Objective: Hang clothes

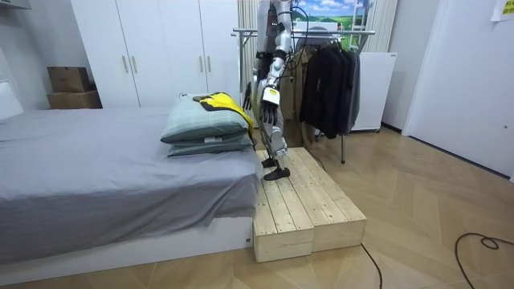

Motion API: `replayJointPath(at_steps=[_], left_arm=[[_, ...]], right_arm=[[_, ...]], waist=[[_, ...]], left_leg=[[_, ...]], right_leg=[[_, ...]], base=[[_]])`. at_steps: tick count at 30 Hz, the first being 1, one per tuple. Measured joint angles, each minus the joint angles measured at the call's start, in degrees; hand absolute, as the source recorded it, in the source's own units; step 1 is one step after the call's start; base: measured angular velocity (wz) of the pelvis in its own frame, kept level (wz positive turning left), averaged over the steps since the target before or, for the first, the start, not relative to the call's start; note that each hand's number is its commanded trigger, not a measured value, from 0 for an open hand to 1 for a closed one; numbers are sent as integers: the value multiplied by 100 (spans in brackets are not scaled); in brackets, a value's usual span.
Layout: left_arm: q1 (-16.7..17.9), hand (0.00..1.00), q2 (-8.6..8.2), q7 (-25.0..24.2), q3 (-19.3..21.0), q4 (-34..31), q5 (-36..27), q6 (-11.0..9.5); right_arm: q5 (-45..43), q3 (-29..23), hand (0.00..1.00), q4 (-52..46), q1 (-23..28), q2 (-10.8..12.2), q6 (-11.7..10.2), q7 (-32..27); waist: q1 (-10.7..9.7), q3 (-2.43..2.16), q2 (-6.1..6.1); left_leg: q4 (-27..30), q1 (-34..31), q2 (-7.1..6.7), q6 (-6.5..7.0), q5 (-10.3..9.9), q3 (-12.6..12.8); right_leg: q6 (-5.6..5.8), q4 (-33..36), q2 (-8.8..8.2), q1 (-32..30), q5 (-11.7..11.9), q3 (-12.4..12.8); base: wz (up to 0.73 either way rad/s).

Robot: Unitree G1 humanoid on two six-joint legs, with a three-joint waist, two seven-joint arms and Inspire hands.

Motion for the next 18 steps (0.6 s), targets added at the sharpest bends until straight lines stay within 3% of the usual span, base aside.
replayJointPath(at_steps=[3, 9, 11, 18], left_arm=[[-7, 0, 21, 284, 0, -96, 22, -117], [-21, 0, 37, 756, -114, -480, 39, -158], [-12, 0, 85, 875, -360, -633, 346, -171], [2, 0, 100, 888, -611, -1500, 1130, -277]], right_arm=[[-74, 0, 0, -7, -13, -16, -14, -40], [-225, 8, 0, -19, -59, -50, -12, -57], [-344, 9, 0, -16, -77, -59, -22, -94], [-426, 7, 0, -46, -82, -59, -165, -96]], waist=[[1, -1, 2], [-10, -6, 24], [-35, -9, 41], [-229, -15, 49]], left_leg=[[-2, -5, 4, 0, 0, 0], [7, -10, 4, 0, 0, -15], [7, -11, 0, 0, 0, -14], [21, -44, -8, 2, 2, -31]], right_leg=[[0, 0, 3, -12, 0, -25], [0, 1, -5, -5, 0, -202], [0, 1, -12, -6, 0, -234], [0, 6, -59, 5, 0, -266]], base=[[0], [1], [0], [0]])
